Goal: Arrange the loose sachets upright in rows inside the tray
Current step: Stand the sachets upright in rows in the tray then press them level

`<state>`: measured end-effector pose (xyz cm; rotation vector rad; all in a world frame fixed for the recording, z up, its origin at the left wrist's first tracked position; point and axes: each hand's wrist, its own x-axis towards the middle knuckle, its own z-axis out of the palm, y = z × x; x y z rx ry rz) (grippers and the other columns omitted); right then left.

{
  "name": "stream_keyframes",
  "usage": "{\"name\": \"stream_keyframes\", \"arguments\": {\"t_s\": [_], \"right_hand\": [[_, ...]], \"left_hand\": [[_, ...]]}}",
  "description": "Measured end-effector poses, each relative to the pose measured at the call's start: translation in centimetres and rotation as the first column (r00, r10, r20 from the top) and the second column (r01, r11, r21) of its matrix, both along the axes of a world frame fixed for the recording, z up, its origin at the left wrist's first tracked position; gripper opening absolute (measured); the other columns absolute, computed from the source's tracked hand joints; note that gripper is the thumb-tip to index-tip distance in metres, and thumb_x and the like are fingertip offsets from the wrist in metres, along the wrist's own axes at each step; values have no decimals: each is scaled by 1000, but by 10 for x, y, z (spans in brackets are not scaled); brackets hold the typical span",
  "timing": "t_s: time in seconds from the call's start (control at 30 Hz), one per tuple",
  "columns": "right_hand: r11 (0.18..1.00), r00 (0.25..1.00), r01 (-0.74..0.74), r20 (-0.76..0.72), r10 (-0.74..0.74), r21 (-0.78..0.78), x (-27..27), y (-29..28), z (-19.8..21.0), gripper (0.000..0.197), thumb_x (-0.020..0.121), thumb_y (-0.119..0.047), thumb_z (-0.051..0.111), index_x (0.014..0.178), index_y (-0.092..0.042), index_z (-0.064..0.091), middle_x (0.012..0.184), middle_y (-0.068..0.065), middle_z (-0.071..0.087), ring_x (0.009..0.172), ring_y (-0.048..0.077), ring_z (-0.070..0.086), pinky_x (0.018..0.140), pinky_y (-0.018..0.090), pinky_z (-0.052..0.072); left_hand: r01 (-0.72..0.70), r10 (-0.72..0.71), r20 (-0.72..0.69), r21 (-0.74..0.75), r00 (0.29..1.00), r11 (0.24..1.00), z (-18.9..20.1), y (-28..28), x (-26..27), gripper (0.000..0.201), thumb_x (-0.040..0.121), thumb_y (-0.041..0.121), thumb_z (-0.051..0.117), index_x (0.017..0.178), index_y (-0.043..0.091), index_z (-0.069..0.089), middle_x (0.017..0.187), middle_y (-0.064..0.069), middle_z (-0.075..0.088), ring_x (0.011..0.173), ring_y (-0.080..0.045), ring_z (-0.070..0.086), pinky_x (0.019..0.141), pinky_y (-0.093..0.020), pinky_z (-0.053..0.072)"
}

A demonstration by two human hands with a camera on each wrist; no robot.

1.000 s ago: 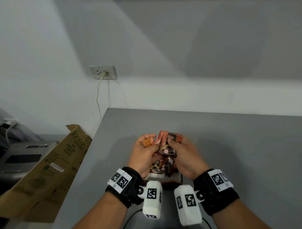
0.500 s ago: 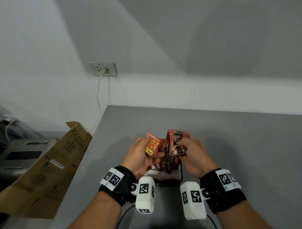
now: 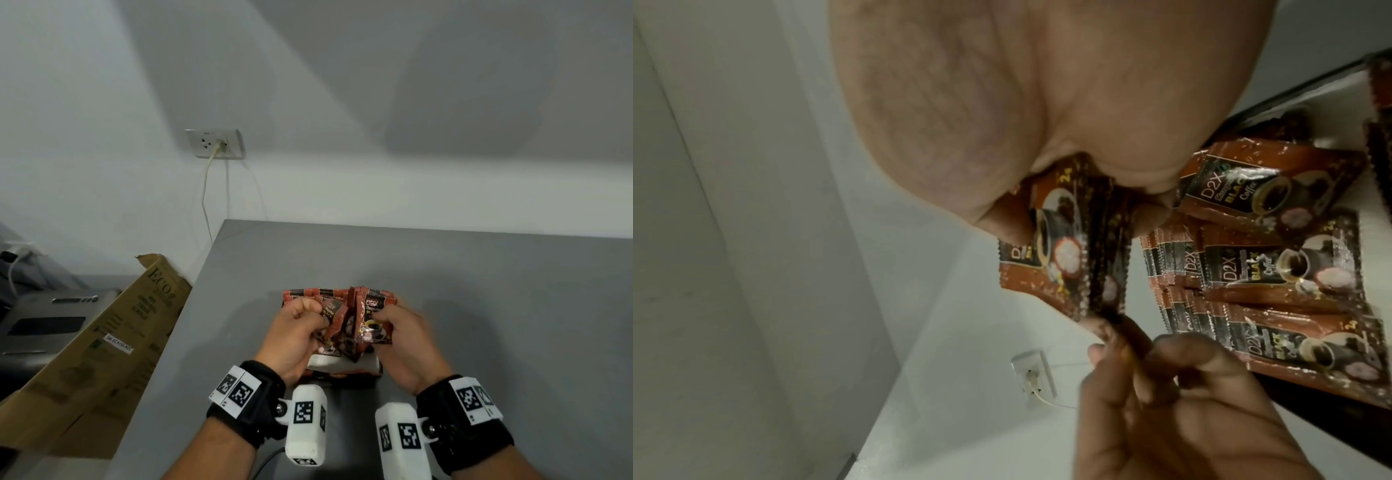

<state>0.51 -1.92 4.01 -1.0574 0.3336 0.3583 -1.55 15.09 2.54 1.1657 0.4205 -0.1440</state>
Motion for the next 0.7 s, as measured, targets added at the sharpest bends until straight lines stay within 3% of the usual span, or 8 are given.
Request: {"name": "stream_keyframes", "arguments": {"t_s": [0.07,0.13,0.2,0.27,0.43,0.53,0.6,0.7], "right_hand": [[1000,1000,-6,18,6,17,-1,-2,1,39,86,6,41,122,10,57,103,31,66,88,36,63,71,42,54],[1000,997,-28,71,28,-10,-2,-3,5,35,88,8,43,117,6,63,103,28,69,88,35,66,73,42,55],[995,986,-59,152,71,-80,-3,-4,9,32,90,10,46,113,2,67,102,24,72,89,33,69,73,40,56],[977,964,-92,229,136,-192,-4,-3,13,31,91,9,52,114,-3,68,105,19,74,93,29,71,75,37,56],[837,881,-225,262,393,-500,-9,9,15,31,92,-1,63,113,-23,69,106,1,76,99,16,72,93,41,56],[743,829,-234,271,490,-628,-10,13,23,28,93,-10,63,109,-33,68,105,-9,75,98,6,70,95,37,55],[672,778,-227,284,561,-705,-8,15,24,24,93,-14,62,107,-33,69,103,-9,74,100,7,69,94,36,55],[481,733,-170,216,645,-860,-4,18,21,27,92,-30,61,119,-36,62,118,-10,55,121,14,51,105,34,45]], "left_hand": [[-48,45,33,115,998,992,0,2,0,32,83,-17,59,98,11,54,87,-12,66,67,-22,66,53,-32,51],[-97,90,44,173,995,980,0,3,0,38,82,-16,64,108,11,55,87,-9,69,72,-24,69,64,-41,59],[-117,110,47,203,993,972,-2,5,1,30,84,-12,65,105,7,57,90,-11,69,75,-25,69,75,-47,59],[-114,108,40,217,993,970,-2,3,1,20,86,-11,60,100,4,60,91,-16,69,75,-24,67,72,-43,58],[-32,34,4,-214,999,976,8,-8,-3,34,86,-4,34,101,-2,65,94,-24,65,77,-26,65,68,-35,53],[43,-28,42,-429,999,902,12,-9,-7,40,91,18,39,110,-5,66,102,-22,68,93,-31,66,86,-41,50],[85,-68,52,-458,996,885,14,-10,-9,48,89,25,52,124,-8,59,114,-25,65,105,-35,62,96,-44,47],[79,-83,8,-420,996,904,12,-10,-8,58,82,14,62,134,-9,50,123,-31,59,103,-37,65,85,-43,56]]}}
